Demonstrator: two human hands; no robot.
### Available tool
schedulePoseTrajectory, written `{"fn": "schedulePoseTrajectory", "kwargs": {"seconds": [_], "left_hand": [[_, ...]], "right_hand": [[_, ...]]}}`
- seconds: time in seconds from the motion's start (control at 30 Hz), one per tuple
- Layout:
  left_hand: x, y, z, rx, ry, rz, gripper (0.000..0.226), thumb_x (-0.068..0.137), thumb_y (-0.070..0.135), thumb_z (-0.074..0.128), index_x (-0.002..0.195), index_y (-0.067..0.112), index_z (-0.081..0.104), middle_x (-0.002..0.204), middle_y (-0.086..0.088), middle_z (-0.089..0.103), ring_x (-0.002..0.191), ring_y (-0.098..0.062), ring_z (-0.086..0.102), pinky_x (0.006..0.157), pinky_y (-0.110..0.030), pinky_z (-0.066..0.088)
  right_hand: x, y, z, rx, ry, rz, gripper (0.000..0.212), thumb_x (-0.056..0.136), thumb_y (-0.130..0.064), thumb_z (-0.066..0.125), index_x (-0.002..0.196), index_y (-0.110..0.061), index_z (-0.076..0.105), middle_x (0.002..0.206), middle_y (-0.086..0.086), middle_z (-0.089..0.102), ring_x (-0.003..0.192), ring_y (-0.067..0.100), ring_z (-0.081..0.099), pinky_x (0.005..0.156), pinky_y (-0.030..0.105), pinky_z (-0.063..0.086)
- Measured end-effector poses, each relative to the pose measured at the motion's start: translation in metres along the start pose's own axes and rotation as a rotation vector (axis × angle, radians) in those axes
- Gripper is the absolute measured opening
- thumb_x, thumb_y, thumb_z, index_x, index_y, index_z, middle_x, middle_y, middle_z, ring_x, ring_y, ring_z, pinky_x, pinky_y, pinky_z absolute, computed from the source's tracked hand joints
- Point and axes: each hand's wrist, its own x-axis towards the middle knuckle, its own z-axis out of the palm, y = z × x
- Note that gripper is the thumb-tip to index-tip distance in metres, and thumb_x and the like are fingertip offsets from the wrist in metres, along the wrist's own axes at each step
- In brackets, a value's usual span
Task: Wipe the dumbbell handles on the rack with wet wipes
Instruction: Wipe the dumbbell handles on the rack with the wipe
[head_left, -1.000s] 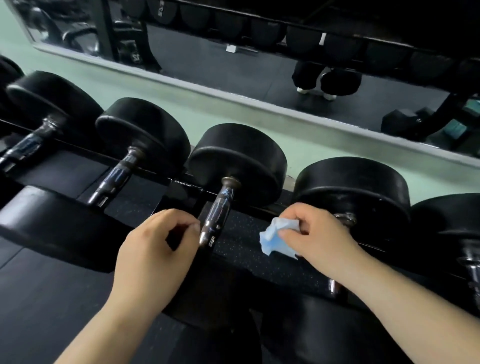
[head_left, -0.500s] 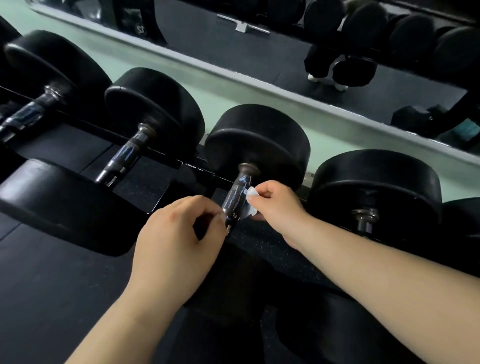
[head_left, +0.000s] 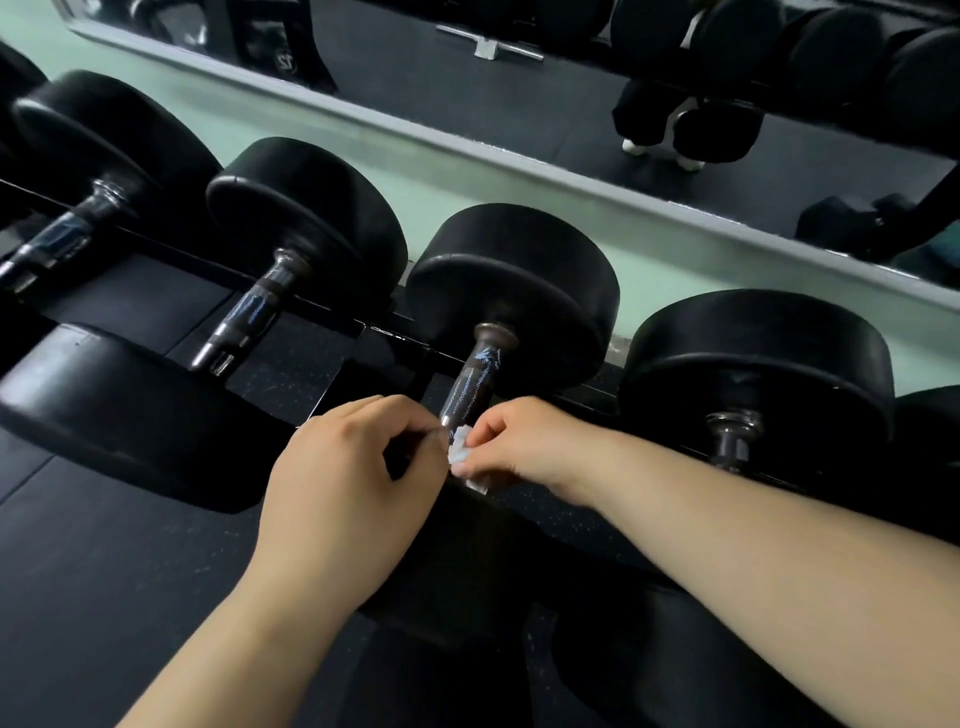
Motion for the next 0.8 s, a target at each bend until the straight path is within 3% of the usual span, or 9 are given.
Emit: {"fn": "schedulePoseTrajectory", "kwargs": {"seconds": [0.1, 0.17, 0.3, 0.37, 0.47, 0.53, 0.67, 0.73, 0.8], "left_hand": [[0.001, 0.001, -0.001, -0.015, -0.004, -0.001, 0.012, 0.069, 0.031, 0.050, 0.060, 0.038, 0.055, 0.092, 0.030, 0.055, 0.087, 0.008, 0.048, 0.055, -0.007, 0.035], [0.000, 0.001, -0.002, -0.013, -0.003, 0.005, 0.014, 0.068, 0.032, 0.050, 0.058, 0.042, 0.050, 0.099, 0.037, 0.046, 0.087, 0.008, 0.048, 0.055, -0.008, 0.035], [0.000, 0.002, -0.001, -0.006, -0.010, -0.008, 0.012, 0.068, 0.034, 0.049, 0.057, 0.039, 0.052, 0.099, 0.038, 0.046, 0.087, 0.009, 0.048, 0.057, -0.009, 0.035], [0.001, 0.001, -0.001, 0.010, -0.010, 0.002, 0.015, 0.068, 0.041, 0.047, 0.059, 0.032, 0.056, 0.100, 0.037, 0.047, 0.086, 0.008, 0.049, 0.055, -0.011, 0.039], [0.001, -0.001, -0.001, -0.004, -0.020, 0.013, 0.019, 0.066, 0.045, 0.045, 0.077, 0.035, 0.058, 0.098, 0.033, 0.051, 0.085, 0.007, 0.052, 0.069, -0.011, 0.040], [0.001, 0.000, -0.001, -0.011, -0.019, -0.001, 0.011, 0.068, 0.036, 0.051, 0.060, 0.033, 0.058, 0.097, 0.033, 0.052, 0.085, 0.006, 0.052, 0.071, -0.011, 0.039], [0.000, 0.000, 0.000, -0.004, -0.008, -0.019, 0.009, 0.067, 0.033, 0.052, 0.059, 0.034, 0.056, 0.094, 0.033, 0.053, 0.083, 0.007, 0.052, 0.066, -0.009, 0.040], [0.000, 0.000, 0.000, -0.003, -0.012, -0.015, 0.008, 0.067, 0.034, 0.052, 0.061, 0.032, 0.057, 0.094, 0.033, 0.054, 0.082, 0.007, 0.053, 0.066, -0.009, 0.040], [0.001, 0.000, 0.000, 0.001, -0.017, -0.014, 0.008, 0.066, 0.033, 0.052, 0.061, 0.032, 0.057, 0.094, 0.033, 0.054, 0.083, 0.007, 0.052, 0.066, -0.007, 0.039]], "right_hand": [[0.006, 0.000, -0.010, -0.002, 0.100, -0.035, 0.024, 0.074, -0.004, 0.069, 0.062, -0.016, 0.053, 0.069, -0.001, 0.055, 0.074, 0.014, 0.055, 0.079, 0.027, 0.048], [0.011, 0.000, -0.017, 0.101, 0.188, -0.059, 0.020, 0.078, -0.005, 0.067, 0.066, -0.015, 0.054, 0.074, 0.001, 0.056, 0.081, 0.018, 0.056, 0.088, 0.034, 0.050], [0.012, -0.002, -0.020, 0.244, 0.201, -0.084, 0.016, 0.081, -0.004, 0.063, 0.071, -0.013, 0.054, 0.079, 0.003, 0.058, 0.079, 0.016, 0.059, 0.078, 0.026, 0.052], [0.009, -0.001, -0.015, 0.130, 0.120, -0.080, 0.020, 0.077, -0.003, 0.066, 0.067, -0.014, 0.054, 0.075, 0.002, 0.057, 0.079, 0.017, 0.059, 0.083, 0.028, 0.050], [0.001, 0.000, -0.004, -0.007, 0.010, -0.070, 0.025, 0.076, -0.002, 0.068, 0.062, -0.014, 0.052, 0.063, -0.001, 0.052, 0.060, 0.007, 0.052, 0.064, 0.015, 0.046], [0.000, -0.002, -0.008, -0.037, 0.041, -0.087, 0.024, 0.076, -0.003, 0.068, 0.062, -0.015, 0.053, 0.063, -0.003, 0.052, 0.059, 0.005, 0.050, 0.057, 0.012, 0.043], [0.012, -0.007, -0.026, 0.228, 0.288, -0.110, 0.019, 0.081, -0.005, 0.063, 0.067, -0.014, 0.054, 0.079, 0.004, 0.059, 0.074, 0.015, 0.058, 0.071, 0.023, 0.052], [0.013, -0.007, -0.024, 0.202, 0.286, -0.113, 0.019, 0.080, -0.007, 0.064, 0.066, -0.016, 0.054, 0.079, 0.003, 0.060, 0.083, 0.020, 0.060, 0.082, 0.032, 0.052], [0.010, -0.003, -0.017, 0.081, 0.197, -0.097, 0.020, 0.077, -0.009, 0.067, 0.066, -0.019, 0.054, 0.076, 0.000, 0.058, 0.084, 0.019, 0.060, 0.088, 0.032, 0.051]]}}
